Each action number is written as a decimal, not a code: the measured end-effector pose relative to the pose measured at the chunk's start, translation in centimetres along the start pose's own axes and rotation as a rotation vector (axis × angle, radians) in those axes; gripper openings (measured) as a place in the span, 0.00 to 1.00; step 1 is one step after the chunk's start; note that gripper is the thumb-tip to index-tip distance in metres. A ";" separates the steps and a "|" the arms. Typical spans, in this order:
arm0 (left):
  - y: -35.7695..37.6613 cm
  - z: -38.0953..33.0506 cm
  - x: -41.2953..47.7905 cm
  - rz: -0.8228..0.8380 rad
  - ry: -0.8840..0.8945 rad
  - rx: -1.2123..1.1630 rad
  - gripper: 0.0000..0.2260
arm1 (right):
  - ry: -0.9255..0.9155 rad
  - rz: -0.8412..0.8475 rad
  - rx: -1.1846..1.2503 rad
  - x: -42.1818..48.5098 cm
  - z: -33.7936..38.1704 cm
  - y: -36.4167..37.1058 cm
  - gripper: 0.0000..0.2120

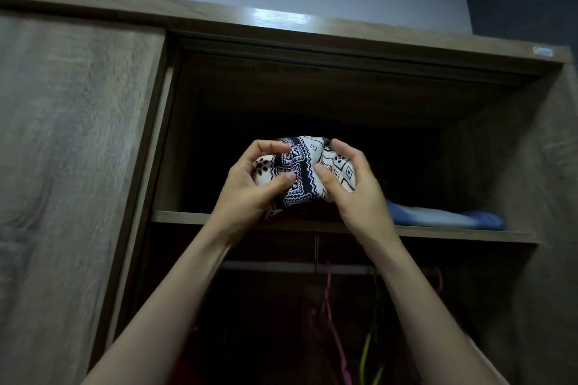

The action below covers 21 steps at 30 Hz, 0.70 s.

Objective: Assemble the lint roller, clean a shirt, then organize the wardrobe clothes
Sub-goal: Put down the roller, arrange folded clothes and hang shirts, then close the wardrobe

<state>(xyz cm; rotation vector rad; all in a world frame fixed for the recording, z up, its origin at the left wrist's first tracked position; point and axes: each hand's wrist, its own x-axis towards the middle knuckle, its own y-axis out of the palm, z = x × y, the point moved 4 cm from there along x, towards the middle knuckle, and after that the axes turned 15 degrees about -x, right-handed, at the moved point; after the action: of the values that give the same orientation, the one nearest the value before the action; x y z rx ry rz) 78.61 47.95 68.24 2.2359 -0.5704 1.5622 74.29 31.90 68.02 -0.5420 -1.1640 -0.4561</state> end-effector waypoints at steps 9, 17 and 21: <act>-0.7 0.4 -2.4 -0.425 -0.034 0.300 0.26 | 0.022 -0.309 -0.227 -3.6 -1.5 0.8 0.27; -1.4 0.2 -2.4 -0.405 -0.261 0.352 0.34 | 0.216 -0.144 -0.517 -0.8 -1.7 0.1 0.44; -0.8 0.0 -1.5 -0.267 -0.231 0.318 0.32 | 0.236 -0.100 -0.508 -0.4 -1.8 0.4 0.37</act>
<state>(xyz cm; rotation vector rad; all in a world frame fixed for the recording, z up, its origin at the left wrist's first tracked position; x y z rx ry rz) 78.56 48.78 66.77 2.6209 -0.0736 1.3449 75.74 31.08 67.06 -0.8438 -0.8478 -0.8891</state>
